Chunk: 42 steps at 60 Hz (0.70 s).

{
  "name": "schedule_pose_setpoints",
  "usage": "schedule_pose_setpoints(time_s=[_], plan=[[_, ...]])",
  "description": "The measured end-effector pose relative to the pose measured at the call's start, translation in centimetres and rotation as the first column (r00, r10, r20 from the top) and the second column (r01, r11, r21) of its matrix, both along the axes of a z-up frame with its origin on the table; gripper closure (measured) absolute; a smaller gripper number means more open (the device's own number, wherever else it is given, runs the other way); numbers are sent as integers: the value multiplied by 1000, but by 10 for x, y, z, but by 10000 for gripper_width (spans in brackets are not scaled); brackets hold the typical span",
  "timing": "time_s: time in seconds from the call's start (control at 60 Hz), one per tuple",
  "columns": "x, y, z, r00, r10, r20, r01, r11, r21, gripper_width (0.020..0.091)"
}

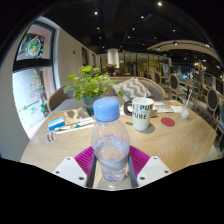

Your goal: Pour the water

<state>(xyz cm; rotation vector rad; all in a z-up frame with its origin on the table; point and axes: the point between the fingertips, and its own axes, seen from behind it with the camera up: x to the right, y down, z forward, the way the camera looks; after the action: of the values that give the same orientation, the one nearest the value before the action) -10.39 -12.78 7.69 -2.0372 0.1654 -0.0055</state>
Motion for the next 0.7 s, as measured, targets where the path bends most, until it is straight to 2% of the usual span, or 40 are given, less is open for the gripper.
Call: schedule_pose_setpoints(time_s=[0.133,0.2,0.233,0.383,0.567,0.7], plan=[[-4,2,-1,999,38,10,-38,999,-3,714],[-6,2,-2,998,53,19,-53,999,-5,738],[-5,2,-1,998,64,21,-64,998,-9,779],[-9,8,14,996,92,-21,-92,996,-16,780],[-29,46,85,967,170,-190,-159,985,74,780],[-36,90,145,862,212,-460,-157,975,155,782]])
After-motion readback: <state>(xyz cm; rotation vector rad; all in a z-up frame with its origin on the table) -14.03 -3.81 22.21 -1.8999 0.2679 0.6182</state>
